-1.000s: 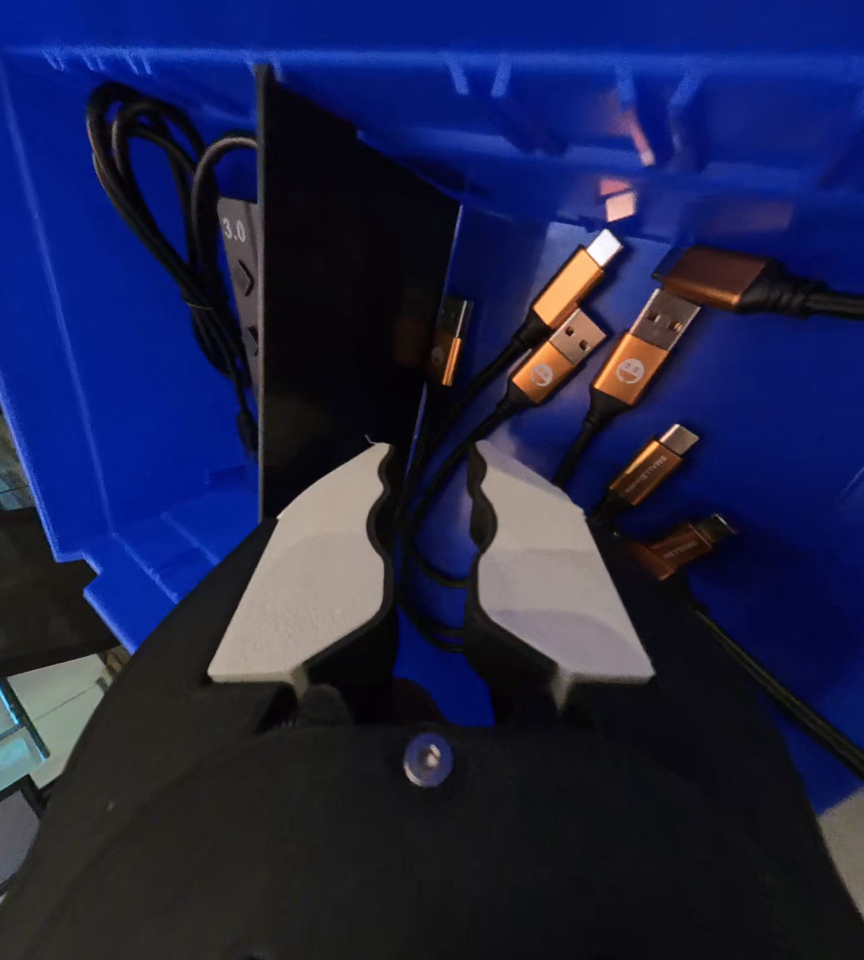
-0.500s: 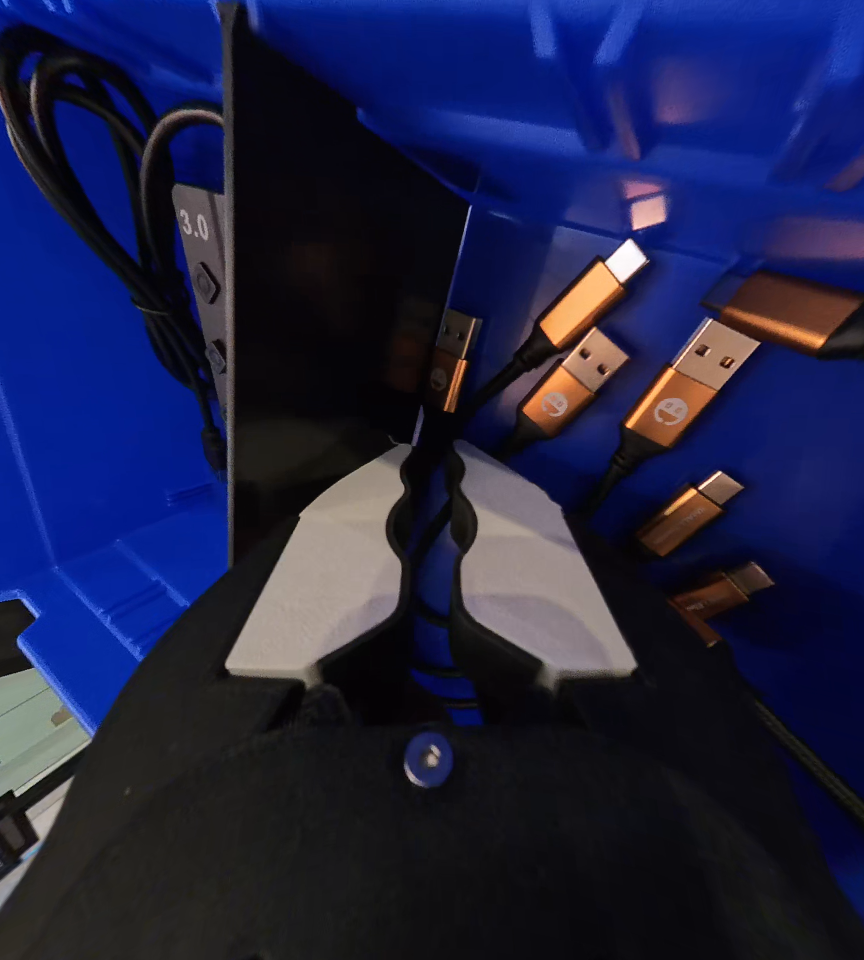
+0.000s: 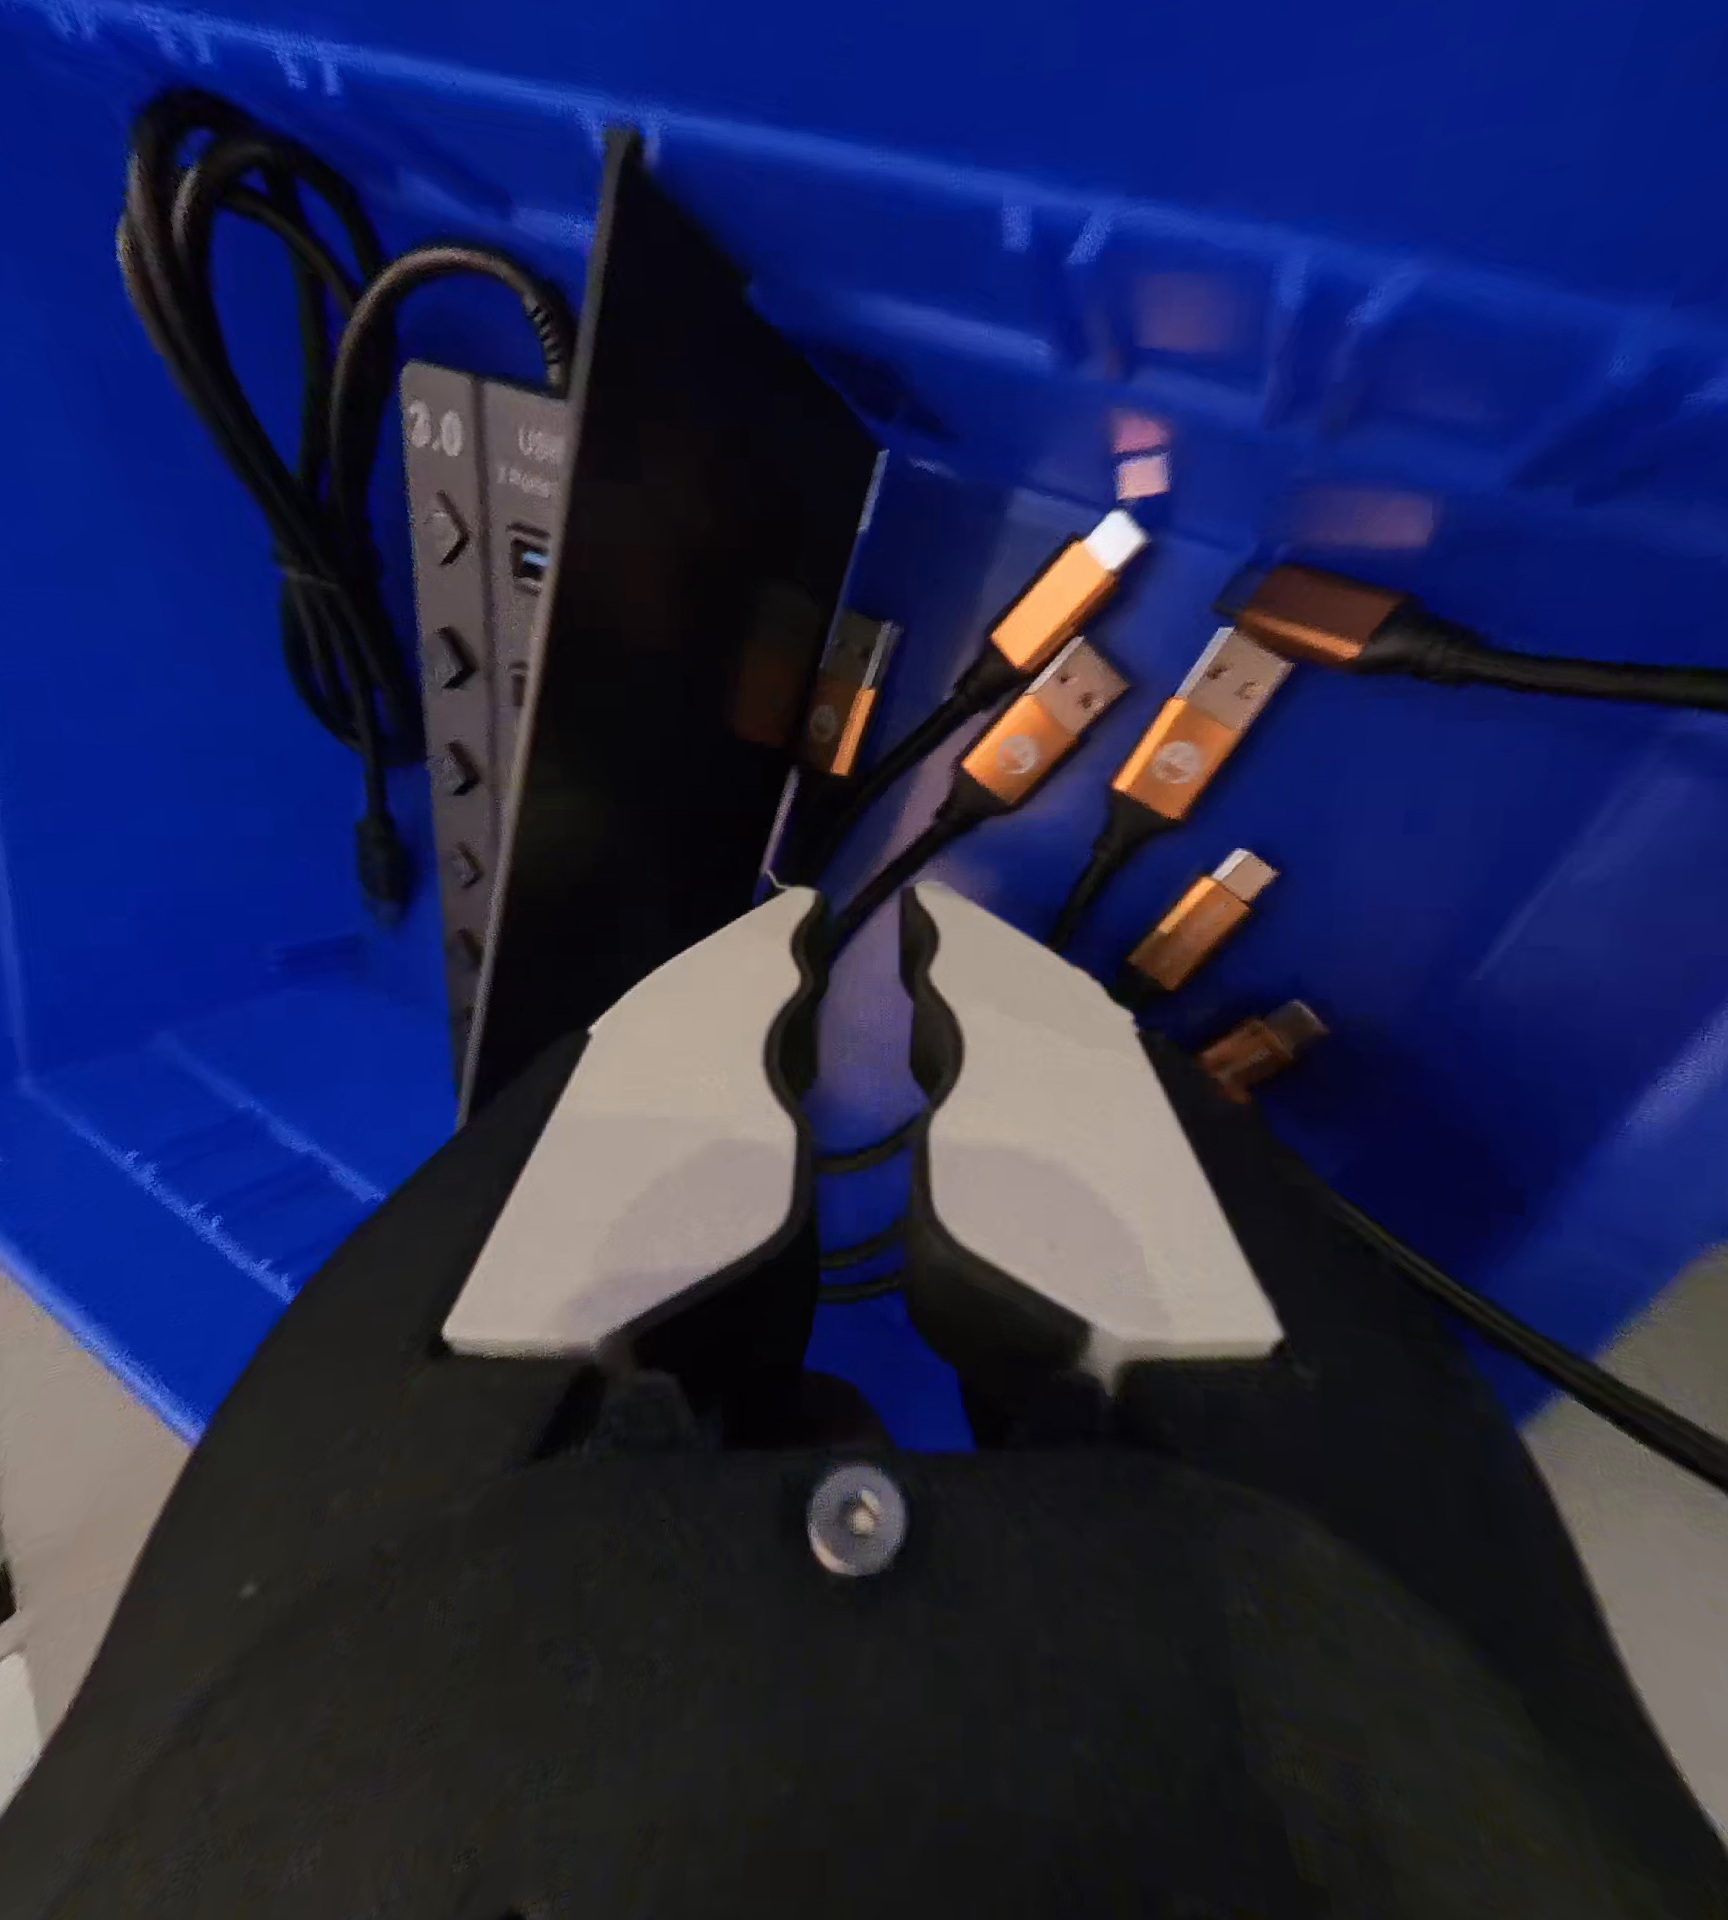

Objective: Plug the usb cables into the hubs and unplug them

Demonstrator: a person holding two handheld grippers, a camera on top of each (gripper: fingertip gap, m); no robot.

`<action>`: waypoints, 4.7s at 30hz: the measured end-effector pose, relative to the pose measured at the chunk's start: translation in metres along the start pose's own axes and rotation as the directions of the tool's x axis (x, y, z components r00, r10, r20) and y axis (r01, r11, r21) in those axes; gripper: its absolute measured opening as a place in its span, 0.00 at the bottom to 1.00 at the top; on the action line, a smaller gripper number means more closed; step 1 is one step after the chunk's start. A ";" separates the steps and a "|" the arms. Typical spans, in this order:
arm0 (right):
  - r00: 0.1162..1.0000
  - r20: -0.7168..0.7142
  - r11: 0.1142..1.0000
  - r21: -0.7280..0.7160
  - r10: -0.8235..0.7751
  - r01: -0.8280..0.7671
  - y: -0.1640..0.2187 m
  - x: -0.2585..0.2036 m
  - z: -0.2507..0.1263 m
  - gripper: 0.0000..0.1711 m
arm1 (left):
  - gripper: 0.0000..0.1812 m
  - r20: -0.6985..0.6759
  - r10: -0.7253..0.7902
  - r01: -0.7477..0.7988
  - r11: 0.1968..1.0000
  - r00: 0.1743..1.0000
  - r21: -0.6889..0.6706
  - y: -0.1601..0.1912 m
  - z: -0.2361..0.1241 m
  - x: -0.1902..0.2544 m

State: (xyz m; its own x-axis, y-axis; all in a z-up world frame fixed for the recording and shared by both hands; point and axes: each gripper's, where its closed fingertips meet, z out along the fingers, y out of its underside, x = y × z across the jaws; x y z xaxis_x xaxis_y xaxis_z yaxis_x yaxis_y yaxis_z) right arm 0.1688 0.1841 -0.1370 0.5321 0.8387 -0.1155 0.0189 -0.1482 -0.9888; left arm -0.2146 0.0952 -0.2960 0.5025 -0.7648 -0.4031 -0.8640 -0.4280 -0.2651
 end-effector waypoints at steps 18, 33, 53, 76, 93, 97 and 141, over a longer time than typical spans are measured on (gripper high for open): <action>1.000 0.000 1.000 -0.002 0.023 -0.023 0.003 0.004 0.000 0.18 | 0.11 -0.117 0.159 -0.173 0.978 0.980 -0.118 0.042 -0.052 0.047; 0.999 -0.009 0.999 -0.001 0.044 -0.044 0.005 0.009 0.001 0.18 | 0.07 -0.054 0.435 -0.438 0.893 0.899 -0.101 0.026 -0.027 0.043; 0.998 -0.018 0.998 -0.006 0.057 -0.058 0.009 0.015 0.002 0.18 | 0.14 0.013 0.613 -0.611 0.789 0.790 -0.055 0.008 -0.019 0.045; 0.997 -0.034 0.997 -0.015 0.071 -0.072 0.014 0.024 0.003 0.18 | 0.05 -0.099 0.833 -0.839 0.537 0.544 -0.091 0.010 -0.015 0.060; 0.999 -0.018 0.999 -0.012 0.039 -0.039 0.009 0.014 0.006 0.18 | 0.04 0.578 0.338 -0.526 0.829 0.742 0.190 -0.097 -0.140 -0.001; 0.999 -0.010 0.999 -0.006 0.037 -0.037 0.006 0.012 0.006 0.18 | 0.04 0.635 0.241 -0.546 0.765 0.734 0.341 -0.160 -0.172 0.009; 0.911 0.368 0.981 -0.031 0.187 -0.189 -0.013 -0.054 0.002 0.18 | 0.04 0.635 0.281 -0.673 0.509 0.719 0.537 -0.344 -0.133 0.067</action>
State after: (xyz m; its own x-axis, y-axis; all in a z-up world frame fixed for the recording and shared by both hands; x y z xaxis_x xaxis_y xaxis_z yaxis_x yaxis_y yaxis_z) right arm 0.1377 0.1414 -0.1185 0.1763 0.9290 -0.3253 -0.0555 -0.3205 -0.9456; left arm 0.1122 0.1267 -0.1155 0.1378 -0.3648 -0.9208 -0.7620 0.5549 -0.3338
